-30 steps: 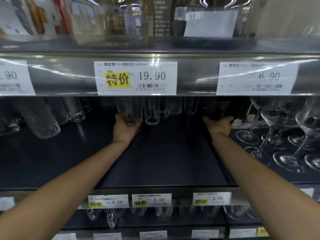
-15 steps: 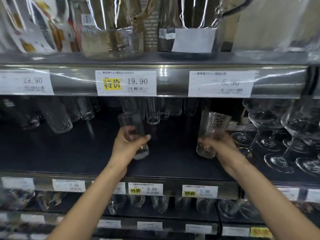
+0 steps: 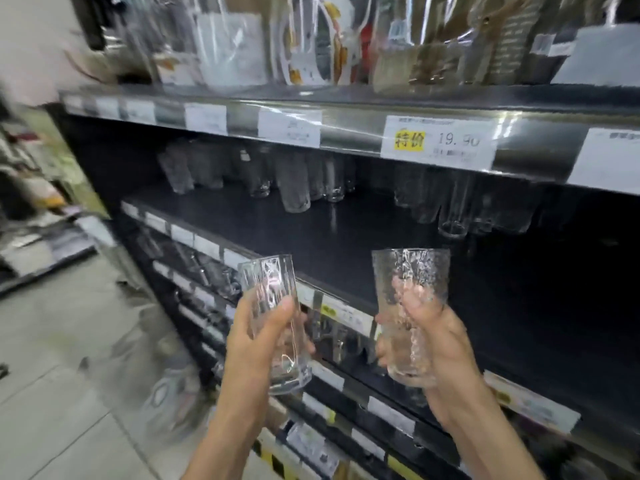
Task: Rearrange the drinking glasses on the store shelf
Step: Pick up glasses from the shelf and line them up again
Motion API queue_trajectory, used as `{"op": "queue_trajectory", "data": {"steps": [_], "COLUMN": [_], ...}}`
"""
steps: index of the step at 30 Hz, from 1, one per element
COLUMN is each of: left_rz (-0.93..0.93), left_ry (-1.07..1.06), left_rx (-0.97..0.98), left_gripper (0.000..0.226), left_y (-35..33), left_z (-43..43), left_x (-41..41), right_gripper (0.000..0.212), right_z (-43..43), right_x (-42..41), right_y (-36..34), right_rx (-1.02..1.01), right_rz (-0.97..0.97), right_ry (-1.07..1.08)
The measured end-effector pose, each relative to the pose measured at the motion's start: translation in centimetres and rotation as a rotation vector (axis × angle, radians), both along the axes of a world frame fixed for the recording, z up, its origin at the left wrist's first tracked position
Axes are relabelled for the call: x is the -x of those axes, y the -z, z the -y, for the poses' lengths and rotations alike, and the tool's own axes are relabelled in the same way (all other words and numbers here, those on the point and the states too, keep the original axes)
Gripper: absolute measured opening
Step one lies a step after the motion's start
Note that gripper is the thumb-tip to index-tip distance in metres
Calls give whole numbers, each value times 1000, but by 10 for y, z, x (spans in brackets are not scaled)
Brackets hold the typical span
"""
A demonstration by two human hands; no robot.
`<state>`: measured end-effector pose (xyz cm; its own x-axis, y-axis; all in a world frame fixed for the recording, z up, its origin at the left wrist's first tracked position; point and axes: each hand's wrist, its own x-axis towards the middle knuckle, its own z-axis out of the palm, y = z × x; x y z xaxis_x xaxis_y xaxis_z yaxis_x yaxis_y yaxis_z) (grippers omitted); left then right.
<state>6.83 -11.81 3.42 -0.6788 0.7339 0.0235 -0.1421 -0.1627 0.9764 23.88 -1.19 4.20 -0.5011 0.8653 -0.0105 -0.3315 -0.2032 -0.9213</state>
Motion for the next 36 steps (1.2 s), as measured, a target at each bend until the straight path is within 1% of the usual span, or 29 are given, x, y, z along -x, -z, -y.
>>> {"op": "queue_trajectory", "data": {"steps": [1,3,6,7,9,11,12,14,15,18,24,27,29,33,34,36], "left_rz": [-4,-8,35,35,18,15,14,9,2,-13,6,9,15,20,21,21], "left_ry": [-45,-147,-295,-339,-422,-491,-518,-562,-578,-595,-565,-514,-483,-407,-388,-357], "left_rx": [0,-26,-41,-35,-1,6,5,5,9,-2,-9,-6,12,46,51,58], "left_gripper": [69,61,61,61,65,61,59,63,64,55,58,64,69,69,71,78], "left_y": [1,0,0,-1,0,3,5,6,6,5,9,9,11,19,21,23], "left_z": [12,36,74,87,112,137,147,168,177,200,221,219,213,195,187,169], "left_x": [10,29,59,69,89,110,122,147,160,205,304,349,378,433,446,469], "right_gripper": [60,65,91,97,100,93,85,70,67,54,37,47,55,81,83,79], "right_z": [5,17,36,43,59,75,83,102,111,133,157,162,158,142,138,125], "right_x": [15,45,92,110,145,182,200,236,253,304,400,437,457,494,502,519], "right_y": [3,6,7,9,11,14,16,16,15,10,13,15,18,23,21,19], "right_rx": [-17,-37,-49,-52,-50,-46,-49,-58,-68,-73,-35,-10,-18,-19,-18,-22], "right_rz": [-2,-5,15,24,13,18,21,16,17,24,22,23,70,138,149,135], "right_ry": [-33,-122,-233,-269,-343,-417,-457,-536,-572,-627,-618,-581,-528,-444,-420,-384]}}
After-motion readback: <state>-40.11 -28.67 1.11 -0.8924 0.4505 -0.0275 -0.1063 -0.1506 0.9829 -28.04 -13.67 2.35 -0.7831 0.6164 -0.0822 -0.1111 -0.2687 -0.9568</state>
